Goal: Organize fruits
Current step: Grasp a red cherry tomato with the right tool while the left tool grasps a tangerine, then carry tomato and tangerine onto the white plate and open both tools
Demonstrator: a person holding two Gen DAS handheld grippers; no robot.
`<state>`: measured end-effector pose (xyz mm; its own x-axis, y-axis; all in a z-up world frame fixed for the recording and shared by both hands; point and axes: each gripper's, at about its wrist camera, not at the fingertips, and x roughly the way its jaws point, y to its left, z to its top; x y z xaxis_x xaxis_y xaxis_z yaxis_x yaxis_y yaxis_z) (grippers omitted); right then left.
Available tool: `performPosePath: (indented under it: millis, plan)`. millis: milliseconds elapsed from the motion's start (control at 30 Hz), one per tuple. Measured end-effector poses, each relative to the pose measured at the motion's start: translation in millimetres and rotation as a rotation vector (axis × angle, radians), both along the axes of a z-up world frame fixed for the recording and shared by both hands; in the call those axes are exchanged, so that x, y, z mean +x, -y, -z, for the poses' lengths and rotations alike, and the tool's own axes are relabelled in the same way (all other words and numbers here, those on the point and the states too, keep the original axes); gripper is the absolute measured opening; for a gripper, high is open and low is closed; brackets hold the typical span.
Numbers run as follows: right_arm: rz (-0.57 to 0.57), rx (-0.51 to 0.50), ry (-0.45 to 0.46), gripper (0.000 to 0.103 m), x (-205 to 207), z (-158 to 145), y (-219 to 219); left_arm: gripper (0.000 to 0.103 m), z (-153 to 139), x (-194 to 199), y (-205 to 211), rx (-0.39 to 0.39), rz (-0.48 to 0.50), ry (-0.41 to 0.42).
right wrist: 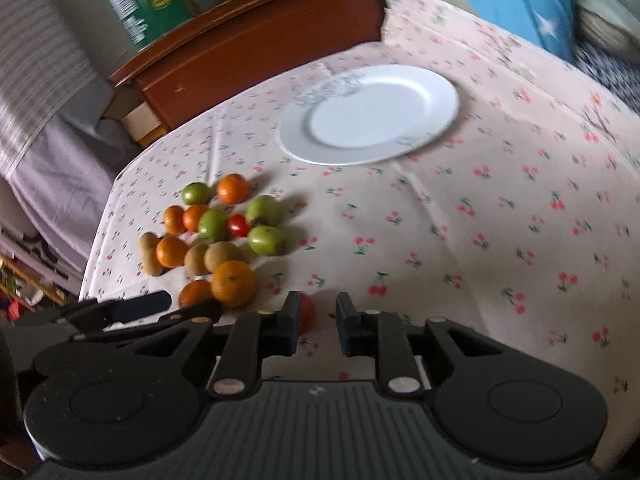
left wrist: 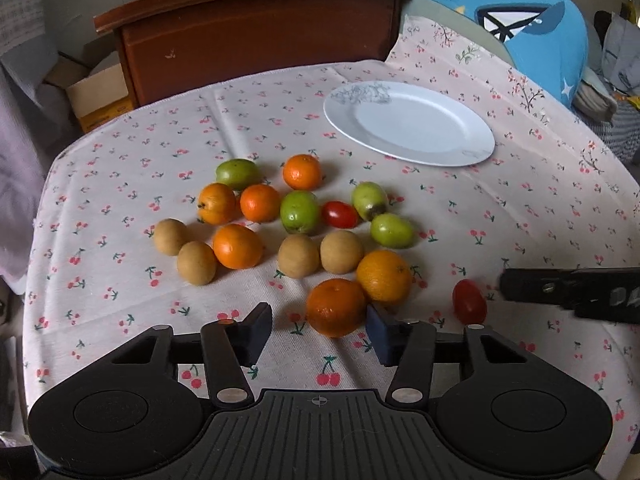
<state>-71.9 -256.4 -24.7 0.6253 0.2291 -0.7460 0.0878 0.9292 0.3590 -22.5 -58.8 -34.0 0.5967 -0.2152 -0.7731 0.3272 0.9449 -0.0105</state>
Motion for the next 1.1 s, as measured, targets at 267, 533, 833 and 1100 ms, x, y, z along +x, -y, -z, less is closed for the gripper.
performPosePath:
  millis: [267, 533, 833, 1100]
  plan:
    - [0.026, 0.069, 0.026, 0.027, -9.2, 0.9, 22.0, 0.037, 3.5, 4.9, -0.8, -0.045, 0.002, 0.009]
    - [-0.148, 0.014, 0.035, 0.027, -2.4, 3.8, -17.8, 0.031, 2.5, 5.1, -4.1, -0.06, 0.002, 0.007]
    - [-0.145, -0.059, 0.032, 0.023, 5.8, 13.2, -28.9, 0.029, 3.3, 6.5, -3.5, -0.077, -0.007, 0.014]
    - [-0.149, -0.044, 0.047, 0.019, 7.6, 10.2, -32.2, 0.029, -6.0, 7.8, -13.1, -0.14, -0.051, 0.023]
